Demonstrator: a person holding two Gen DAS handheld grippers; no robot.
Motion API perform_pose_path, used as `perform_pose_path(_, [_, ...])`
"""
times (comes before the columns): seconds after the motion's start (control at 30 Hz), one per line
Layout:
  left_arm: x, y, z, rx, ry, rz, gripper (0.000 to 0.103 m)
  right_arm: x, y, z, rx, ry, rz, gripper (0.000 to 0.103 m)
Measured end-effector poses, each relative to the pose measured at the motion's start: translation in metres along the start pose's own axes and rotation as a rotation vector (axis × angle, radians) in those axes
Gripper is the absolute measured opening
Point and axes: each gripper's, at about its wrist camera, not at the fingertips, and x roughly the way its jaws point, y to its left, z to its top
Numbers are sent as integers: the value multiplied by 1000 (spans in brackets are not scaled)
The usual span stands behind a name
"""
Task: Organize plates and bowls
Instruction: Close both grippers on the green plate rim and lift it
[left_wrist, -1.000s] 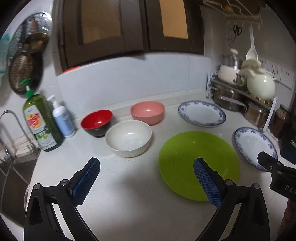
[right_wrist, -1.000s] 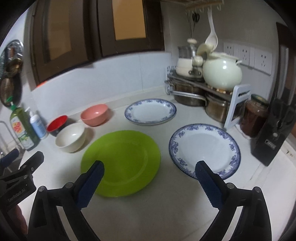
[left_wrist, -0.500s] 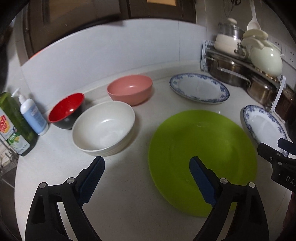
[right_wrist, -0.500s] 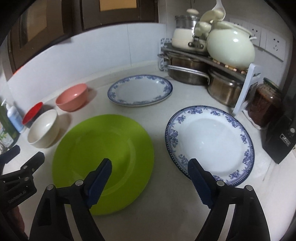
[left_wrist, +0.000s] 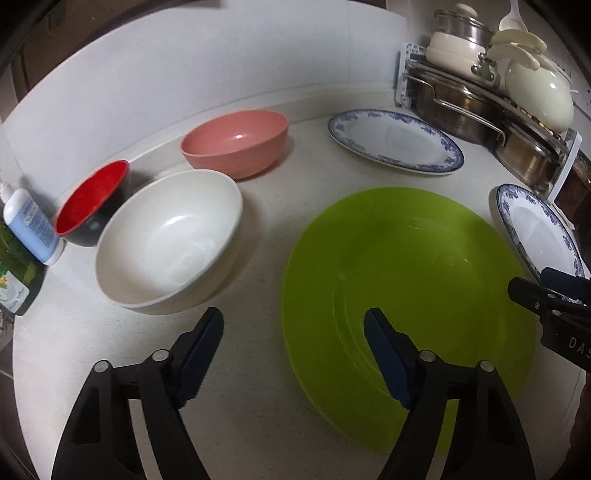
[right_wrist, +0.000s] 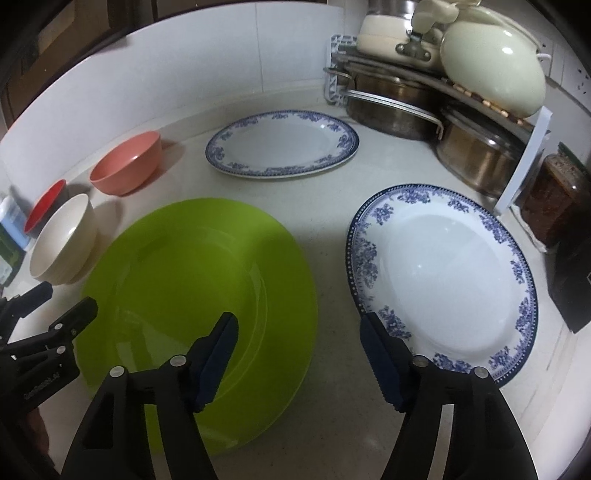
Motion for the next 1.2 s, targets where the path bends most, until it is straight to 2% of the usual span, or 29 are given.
perform_pose_path(0.33, [14,-4,10,4,96,-45,61,15,-4,12,21,121,34,56])
perform_pose_path(0.47, [20,-6,11,0,123,-50,54,28,-4,14,30,174,66,50])
perform_pose_path(0.5, [22,-6,11,-1,130,-53,53,30,-4,14,36,185,69,46])
perform_pose_path(0.6, [24,-5,12,-8,140,-63,50,35,-2,15,32,203,79,44])
perform_pose_path(0.67, [25,-5,13,-13,143,-71,43,36,-2,16,28,205,82,43])
perform_pose_path(1.2, [23,-2,13,-42,152,-72,39,41,-2,28,6,261,66,41])
